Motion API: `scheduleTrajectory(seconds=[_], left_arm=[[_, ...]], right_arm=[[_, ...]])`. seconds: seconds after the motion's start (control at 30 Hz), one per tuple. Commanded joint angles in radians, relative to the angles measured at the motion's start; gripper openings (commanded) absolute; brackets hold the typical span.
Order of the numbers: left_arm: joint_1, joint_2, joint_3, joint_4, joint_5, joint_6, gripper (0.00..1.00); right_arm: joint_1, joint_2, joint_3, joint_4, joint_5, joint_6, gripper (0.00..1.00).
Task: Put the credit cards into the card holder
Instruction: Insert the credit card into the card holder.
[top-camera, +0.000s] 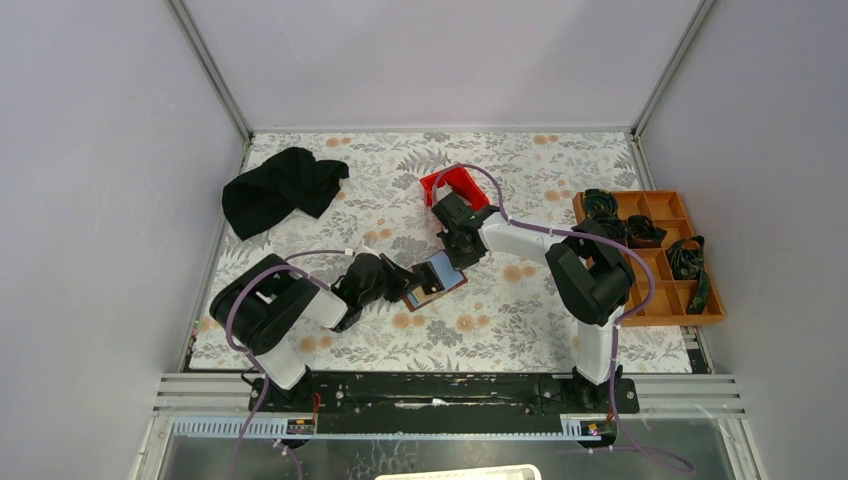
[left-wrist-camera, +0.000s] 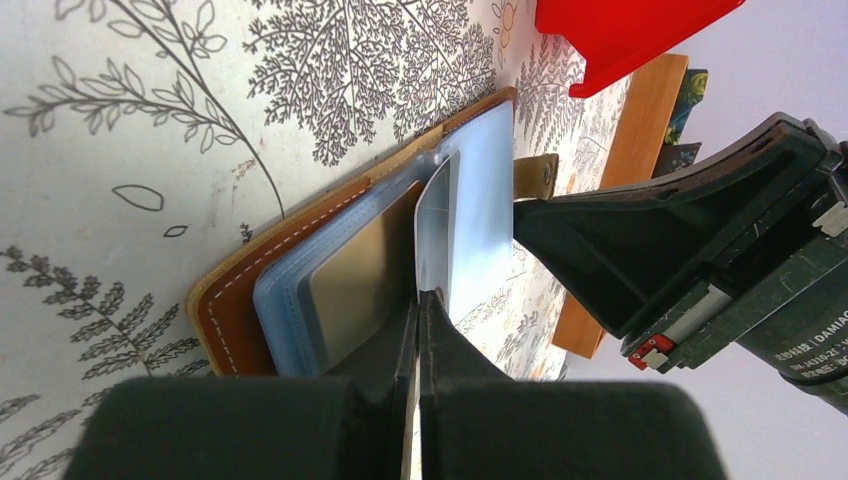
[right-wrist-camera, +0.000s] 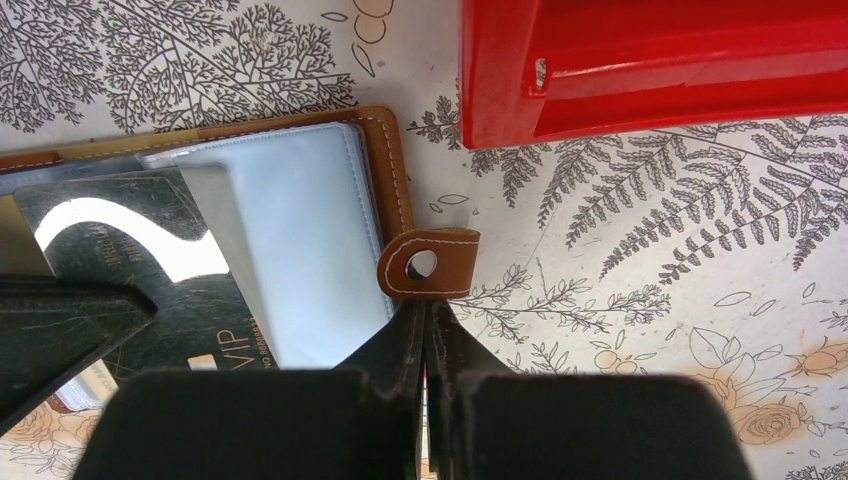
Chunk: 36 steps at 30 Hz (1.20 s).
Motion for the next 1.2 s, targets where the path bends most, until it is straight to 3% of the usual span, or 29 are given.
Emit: scheduleTrajectory(seconds=[0.0, 0.57, 0.63, 0.77, 1.17], left_arm=[[-0.021, 0.022, -0.044, -0.122, -0.095, -0.017, 0.00], [-0.098, 0.089, 0.032, -0.127, -0.102, -0.021, 0.00], [-0.108, 0.097, 0.053, -0.155, -0.096, -0.009, 0.04], [-0.127, 0.079, 0.077, -0.239, -0.107, 0.005, 0.22], [-0.134, -0.069, 0.150, -0.526, -0.182, 0.099, 0.34]], right_arm=[[0.019, 0.051, -0.043, -0.036, -0.052, 0.003, 0.00], [0.040, 0.053, -0.050, -0.045, -0.056, 0.009, 0.00], [0.042, 0.053, -0.048, -0.045, -0.057, 0.010, 0.00], [0.047, 0.056, -0.045, -0.046, -0.061, 0.013, 0.00], [0.052, 0.048, -0.041, -0.033, -0.066, 0.019, 0.00]])
